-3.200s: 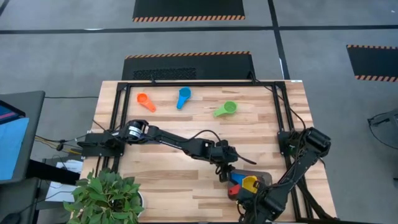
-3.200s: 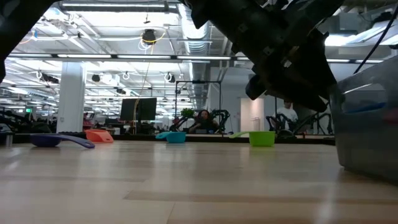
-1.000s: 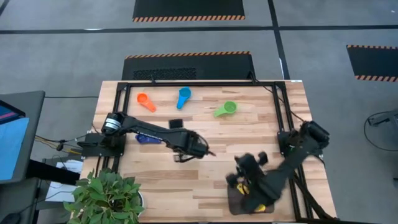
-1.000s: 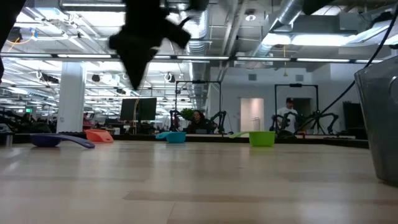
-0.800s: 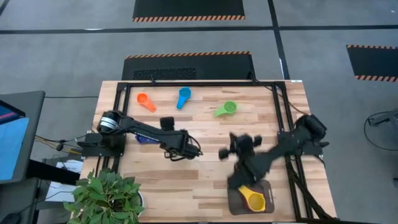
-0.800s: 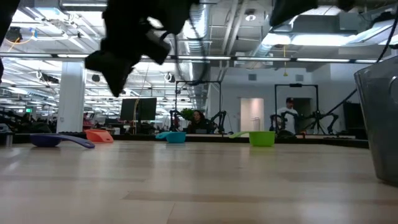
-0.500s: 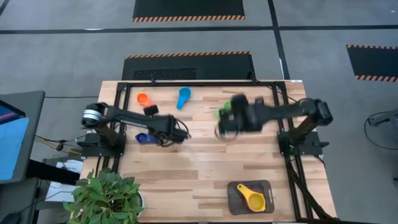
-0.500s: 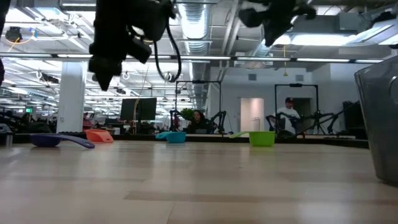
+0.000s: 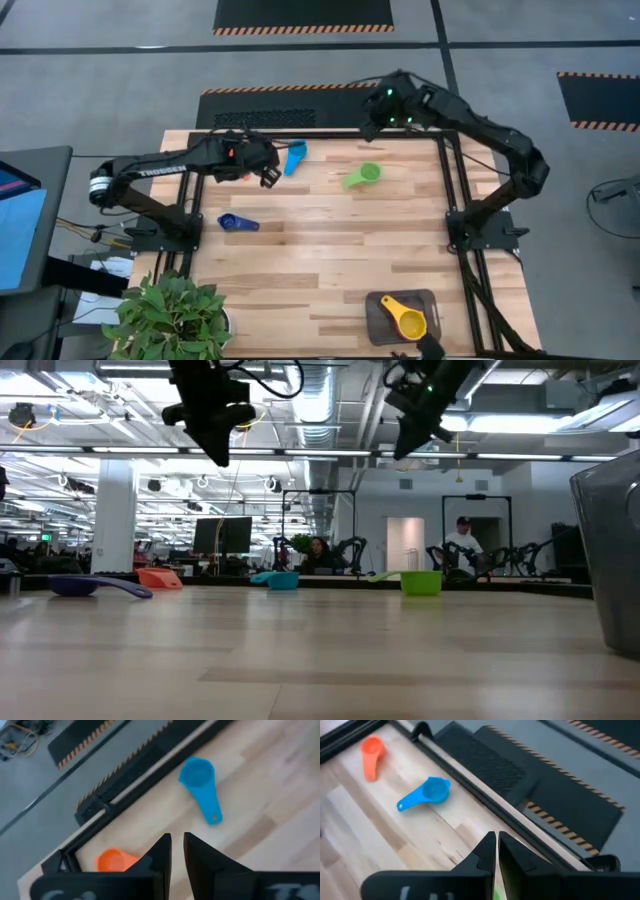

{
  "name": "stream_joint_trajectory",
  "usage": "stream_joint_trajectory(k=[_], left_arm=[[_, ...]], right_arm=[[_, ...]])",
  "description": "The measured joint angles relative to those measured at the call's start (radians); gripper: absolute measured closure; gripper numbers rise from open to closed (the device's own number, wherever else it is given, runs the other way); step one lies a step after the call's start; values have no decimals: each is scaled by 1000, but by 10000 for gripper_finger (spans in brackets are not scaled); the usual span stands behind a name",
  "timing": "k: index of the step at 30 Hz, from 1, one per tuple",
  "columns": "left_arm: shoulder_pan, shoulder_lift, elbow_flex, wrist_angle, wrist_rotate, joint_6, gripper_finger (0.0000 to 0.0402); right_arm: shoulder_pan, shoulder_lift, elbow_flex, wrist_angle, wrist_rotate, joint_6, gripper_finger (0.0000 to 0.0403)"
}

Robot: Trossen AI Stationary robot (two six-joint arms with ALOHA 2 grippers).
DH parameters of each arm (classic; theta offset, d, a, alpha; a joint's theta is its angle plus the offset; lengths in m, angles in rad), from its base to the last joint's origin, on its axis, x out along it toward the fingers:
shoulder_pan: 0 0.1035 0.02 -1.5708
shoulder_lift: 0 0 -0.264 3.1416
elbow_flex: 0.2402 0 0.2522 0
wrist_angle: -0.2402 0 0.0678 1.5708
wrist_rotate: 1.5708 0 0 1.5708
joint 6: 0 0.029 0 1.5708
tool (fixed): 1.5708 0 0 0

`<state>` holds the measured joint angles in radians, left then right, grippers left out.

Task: Nest measuring cups in basket
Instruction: Stack the green measuring cup on top of the yellow measuring cup in the black bin

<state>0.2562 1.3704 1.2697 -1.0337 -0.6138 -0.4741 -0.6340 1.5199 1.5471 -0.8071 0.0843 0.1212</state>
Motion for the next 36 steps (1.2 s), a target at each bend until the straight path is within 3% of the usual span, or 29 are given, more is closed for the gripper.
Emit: stream_joint_trajectory(k=[4,7,11,17,24,27,30,36], left_arm=[[10,9,0,-8,-66,-54,362],[25,26,0,-11,-44,-87,362],[57,29,-1,-5,82,-116,362],[124,29,-105,85,278,-56,362],[181,41,-279,552,596,-50,357],[180,44,-302,724,699,-57,339],[169,54,-303,816,712,-51,306],[154,72,-304,880,697,-34,223]], right_arm=[[-65,15,-1,-50,-57,-51,361],[-90,20,-1,-44,-64,-68,366],[-110,20,0,-44,-98,-147,372],[-155,67,0,-60,-283,-81,372],[-165,189,0,-62,-403,-60,328],[-150,227,0,-82,-451,3,297],[-140,239,0,-108,-482,11,262],[-124,237,0,-223,-376,67,206]])
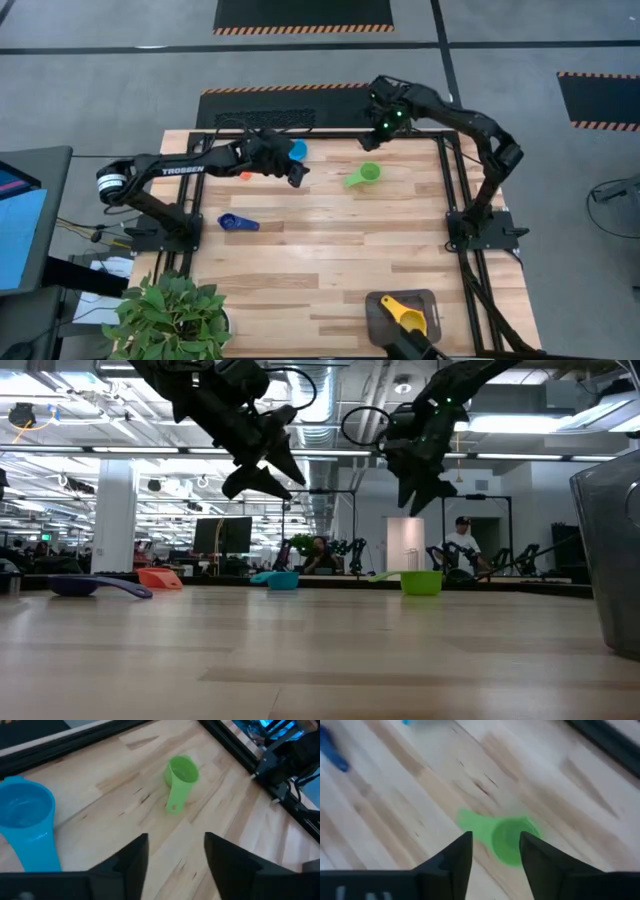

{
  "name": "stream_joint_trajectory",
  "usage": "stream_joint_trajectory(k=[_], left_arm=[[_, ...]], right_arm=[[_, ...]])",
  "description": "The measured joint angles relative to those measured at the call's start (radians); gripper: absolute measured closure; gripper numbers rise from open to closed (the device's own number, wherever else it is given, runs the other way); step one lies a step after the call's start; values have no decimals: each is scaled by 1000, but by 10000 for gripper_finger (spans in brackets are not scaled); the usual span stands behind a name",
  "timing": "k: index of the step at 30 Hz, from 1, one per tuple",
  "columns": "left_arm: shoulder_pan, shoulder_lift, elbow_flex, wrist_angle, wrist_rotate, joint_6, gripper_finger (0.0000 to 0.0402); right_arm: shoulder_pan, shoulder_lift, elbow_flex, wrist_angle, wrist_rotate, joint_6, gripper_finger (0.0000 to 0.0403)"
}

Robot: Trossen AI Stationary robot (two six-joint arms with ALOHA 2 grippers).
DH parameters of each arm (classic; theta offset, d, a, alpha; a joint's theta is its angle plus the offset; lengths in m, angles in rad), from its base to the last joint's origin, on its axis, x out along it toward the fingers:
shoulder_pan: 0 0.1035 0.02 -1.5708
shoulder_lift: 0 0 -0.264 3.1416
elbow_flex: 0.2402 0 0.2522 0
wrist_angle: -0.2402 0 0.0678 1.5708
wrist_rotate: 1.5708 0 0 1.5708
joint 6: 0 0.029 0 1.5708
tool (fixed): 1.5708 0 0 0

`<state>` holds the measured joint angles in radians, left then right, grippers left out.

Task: Nest measuring cups in basket
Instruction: Stack the green measuring cup on top of the yellow measuring cup in the black bin

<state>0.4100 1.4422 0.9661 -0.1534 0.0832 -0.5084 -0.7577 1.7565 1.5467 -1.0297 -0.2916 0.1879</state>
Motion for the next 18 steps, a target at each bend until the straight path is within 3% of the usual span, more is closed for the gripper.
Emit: stream_joint_trajectory(k=[5,18], left_arm=[[-26,5,0,1,-18,-24,173],[-70,5,0,2,-54,-50,155]], right_arm=[[28,0,-54,-2,134,74,189],[136,0,-205,175,137,221,203]])
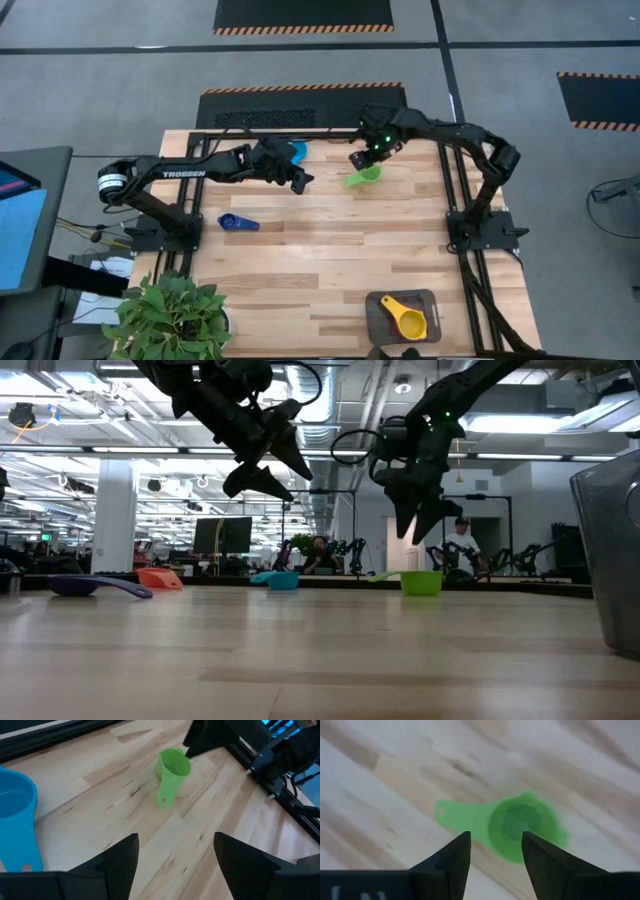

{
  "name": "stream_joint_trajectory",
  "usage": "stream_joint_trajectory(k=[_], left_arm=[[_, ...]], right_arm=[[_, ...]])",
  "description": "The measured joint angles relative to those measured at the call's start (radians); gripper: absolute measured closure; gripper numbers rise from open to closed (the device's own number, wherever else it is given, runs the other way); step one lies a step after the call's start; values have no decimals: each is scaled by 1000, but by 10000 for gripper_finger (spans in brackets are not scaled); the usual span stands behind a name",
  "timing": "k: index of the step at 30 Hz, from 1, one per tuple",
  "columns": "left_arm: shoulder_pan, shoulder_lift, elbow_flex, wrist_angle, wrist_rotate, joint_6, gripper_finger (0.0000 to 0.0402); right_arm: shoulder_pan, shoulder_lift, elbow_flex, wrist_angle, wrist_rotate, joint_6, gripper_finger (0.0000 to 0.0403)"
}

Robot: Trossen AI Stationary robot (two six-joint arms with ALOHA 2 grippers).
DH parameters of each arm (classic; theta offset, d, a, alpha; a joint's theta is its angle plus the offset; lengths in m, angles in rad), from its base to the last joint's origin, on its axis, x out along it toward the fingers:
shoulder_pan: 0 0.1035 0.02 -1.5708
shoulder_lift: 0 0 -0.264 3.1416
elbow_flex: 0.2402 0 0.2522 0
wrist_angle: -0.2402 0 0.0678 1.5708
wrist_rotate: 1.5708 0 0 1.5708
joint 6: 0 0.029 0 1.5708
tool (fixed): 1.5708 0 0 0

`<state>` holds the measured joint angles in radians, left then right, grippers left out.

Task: Nest measuring cups in basket
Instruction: Stack the green measuring cup on top of the yellow measuring cup in the black bin

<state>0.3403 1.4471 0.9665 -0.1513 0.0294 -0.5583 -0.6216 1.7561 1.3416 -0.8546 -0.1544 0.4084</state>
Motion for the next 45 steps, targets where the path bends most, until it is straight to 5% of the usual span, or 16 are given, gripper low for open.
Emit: stream_joint_trajectory(k=[25,45], left_arm=[[-59,0,0,-2,-15,-4,155],[-119,0,0,-2,-15,-22,155]], right_arm=[[92,0,-208,153,79,-309,207],[129,0,-207,158,74,-410,270]])
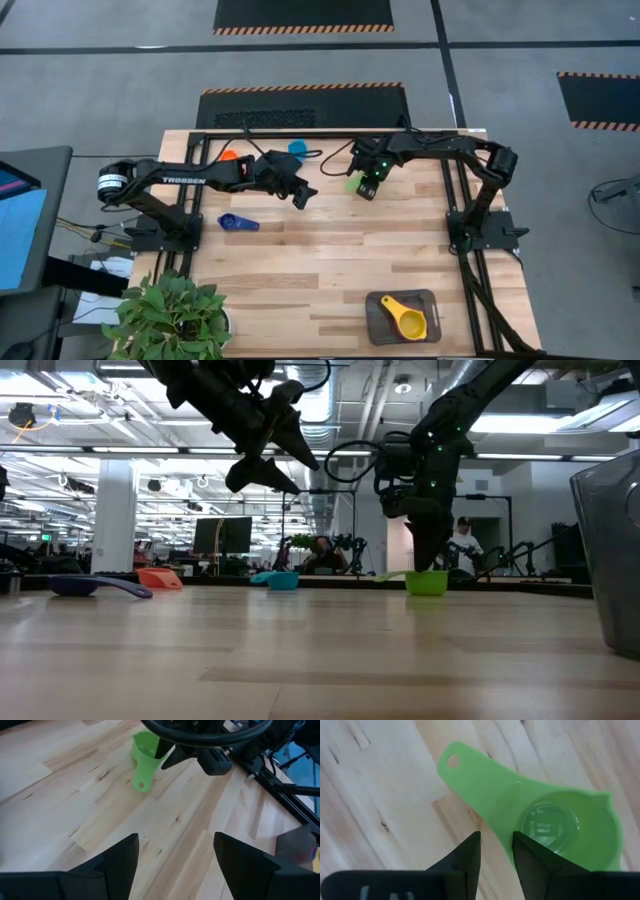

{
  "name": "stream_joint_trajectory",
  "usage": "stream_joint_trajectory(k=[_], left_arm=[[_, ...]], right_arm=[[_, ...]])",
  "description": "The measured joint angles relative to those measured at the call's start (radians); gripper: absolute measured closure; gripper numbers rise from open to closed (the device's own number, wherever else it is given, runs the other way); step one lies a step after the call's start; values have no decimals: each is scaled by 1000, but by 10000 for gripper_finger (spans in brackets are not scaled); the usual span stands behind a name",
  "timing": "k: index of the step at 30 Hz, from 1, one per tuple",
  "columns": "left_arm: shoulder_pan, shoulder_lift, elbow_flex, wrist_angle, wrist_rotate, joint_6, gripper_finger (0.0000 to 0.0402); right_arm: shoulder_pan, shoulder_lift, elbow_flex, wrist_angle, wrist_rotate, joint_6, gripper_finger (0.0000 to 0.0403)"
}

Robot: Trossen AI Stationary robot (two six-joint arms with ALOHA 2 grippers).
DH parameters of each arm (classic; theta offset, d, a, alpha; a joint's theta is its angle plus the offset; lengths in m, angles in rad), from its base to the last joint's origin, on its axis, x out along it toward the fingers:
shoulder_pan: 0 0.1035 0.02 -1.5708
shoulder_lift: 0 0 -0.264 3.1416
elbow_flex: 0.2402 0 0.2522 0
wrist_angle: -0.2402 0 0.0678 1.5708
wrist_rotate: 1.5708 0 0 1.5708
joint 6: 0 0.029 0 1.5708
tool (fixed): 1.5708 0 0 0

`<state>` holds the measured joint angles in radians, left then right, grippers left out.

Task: Nest measuring cups in basket
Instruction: Stack the green measuring cup on top of the yellow measuring cup in the black bin

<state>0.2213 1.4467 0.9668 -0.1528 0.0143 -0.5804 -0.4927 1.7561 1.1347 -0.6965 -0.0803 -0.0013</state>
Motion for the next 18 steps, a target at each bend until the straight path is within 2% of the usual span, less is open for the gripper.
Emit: stream_joint_trajectory(k=[8,18], left_arm=[[-25,0,0,0,0,-10,155],[-42,0,0,-12,-2,-26,155]], right_arm=[[-2,1,0,-73,30,29,274],[12,123,7,-56,31,105,272]])
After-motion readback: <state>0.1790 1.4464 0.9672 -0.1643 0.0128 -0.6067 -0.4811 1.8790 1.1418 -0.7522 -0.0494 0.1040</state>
